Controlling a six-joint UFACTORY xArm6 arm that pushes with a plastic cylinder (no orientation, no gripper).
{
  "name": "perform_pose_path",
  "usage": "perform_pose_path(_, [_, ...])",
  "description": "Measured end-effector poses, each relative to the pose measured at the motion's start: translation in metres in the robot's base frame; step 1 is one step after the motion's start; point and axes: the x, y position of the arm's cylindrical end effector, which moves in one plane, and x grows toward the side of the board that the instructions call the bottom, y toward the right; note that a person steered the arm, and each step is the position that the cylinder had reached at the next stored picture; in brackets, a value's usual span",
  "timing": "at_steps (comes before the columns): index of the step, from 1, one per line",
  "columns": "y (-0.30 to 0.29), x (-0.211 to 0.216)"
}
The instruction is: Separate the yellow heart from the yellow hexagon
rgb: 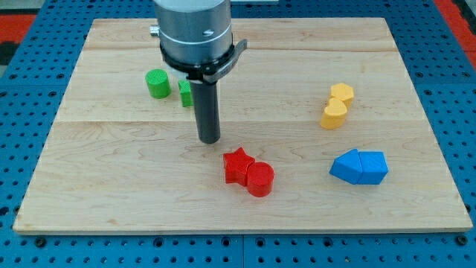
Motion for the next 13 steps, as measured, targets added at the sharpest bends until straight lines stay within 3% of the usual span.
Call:
perform_pose_path(1, [0.036,-0.04])
perform_pose_path(3, [0.021,-0.125])
perform_pose_path(4, [0.02,-0.133])
perform_pose_path(8, [0.024,-0.149])
perform_pose_path(11, [0.219,-0.136])
perform_pose_path(13, [0.209,-0.077])
